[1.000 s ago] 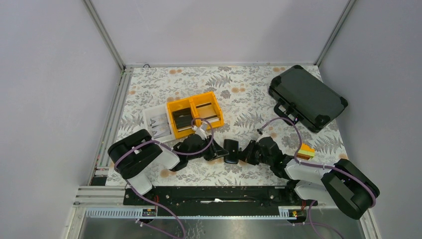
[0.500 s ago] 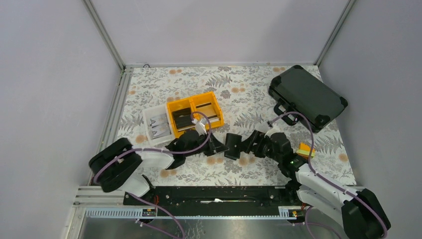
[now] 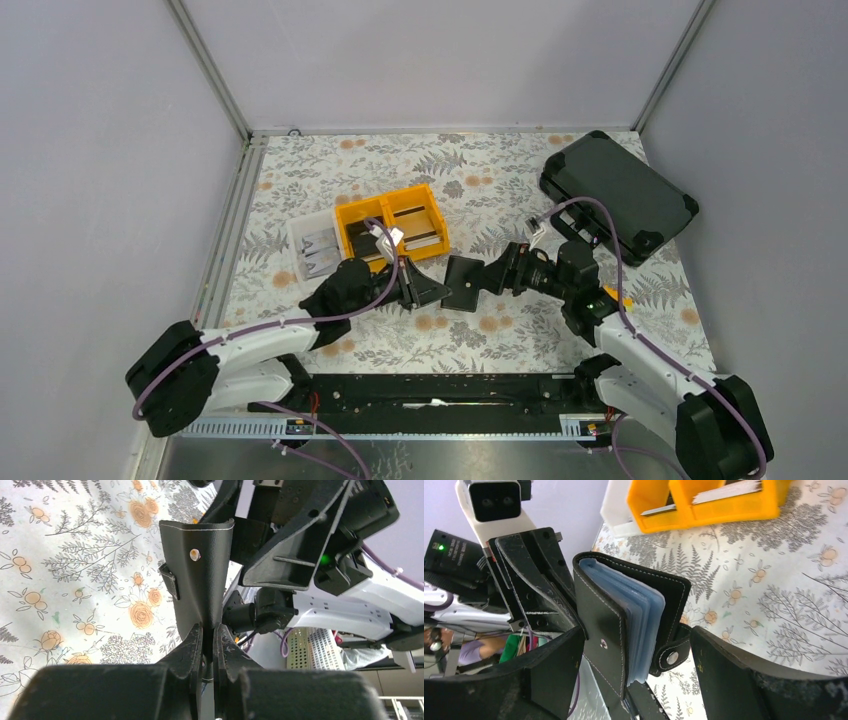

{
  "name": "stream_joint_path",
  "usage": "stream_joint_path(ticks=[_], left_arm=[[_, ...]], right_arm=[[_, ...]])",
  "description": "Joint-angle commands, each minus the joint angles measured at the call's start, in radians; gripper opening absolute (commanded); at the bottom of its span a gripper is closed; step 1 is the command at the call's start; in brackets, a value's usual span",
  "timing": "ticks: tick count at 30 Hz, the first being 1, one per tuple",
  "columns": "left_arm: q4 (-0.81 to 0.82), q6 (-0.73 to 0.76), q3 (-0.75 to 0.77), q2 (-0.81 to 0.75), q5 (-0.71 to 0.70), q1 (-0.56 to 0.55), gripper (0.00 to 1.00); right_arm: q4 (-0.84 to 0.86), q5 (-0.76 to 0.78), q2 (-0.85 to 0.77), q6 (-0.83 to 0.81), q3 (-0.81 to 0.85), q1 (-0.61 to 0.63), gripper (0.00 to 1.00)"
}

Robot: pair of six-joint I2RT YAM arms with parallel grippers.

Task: Put the credit cards into the card holder
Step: Close the card holder at the center of the board.

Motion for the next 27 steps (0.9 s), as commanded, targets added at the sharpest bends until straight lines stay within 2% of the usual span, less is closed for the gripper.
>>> stream_joint_path(ticks=[1,9,12,14,19,20,22,24,26,27], left_arm=[[0.054,0.052,-0.014,-0.073,0.066,0.008,0.0],[0.142,0.015,-0.035,-0.105,0.147,0.01,0.0],[0.142,0.015,-0.029,-0.106,0.171,0.01,0.0],[0.151,0.012,-0.033,-0.108,0.171,0.01,0.0],[0.158,0.007,-0.027,-0.104,0.17,0.01,0.0],[0.16,0.006,-0.025,-0.101,0.17,0.01,0.0],[0.156,0.006,-0.018,-0.094,0.175,0.01,0.0],[0.156,0.004,-0.015,-0.087,0.177,0.009,0.15],[0.169,-0.002,-0.019,-0.082,0.178,0.009,0.3],[0.173,-0.005,-0.021,-0.081,0.175,0.009,0.4]], right_arm=[[0.102,-0.144,0.019,-0.012,0.053,-0.011,0.83],[0.104,-0.209,0.035,-0.062,0.088,-0.021,0.87],[0.105,-0.238,0.046,-0.075,0.107,-0.023,0.86],[0.121,-0.274,0.065,-0.067,0.119,-0.024,0.82],[0.238,-0.392,0.13,0.015,0.123,-0.023,0.61],[0.257,-0.403,0.137,0.027,0.119,-0.024,0.55],[0.306,-0.401,0.141,0.063,0.104,-0.023,0.35],[0.387,-0.392,0.139,0.119,0.08,-0.024,0.14],[0.433,-0.396,0.141,0.159,0.071,-0.024,0.01],[0.438,-0.401,0.143,0.169,0.071,-0.023,0.0]])
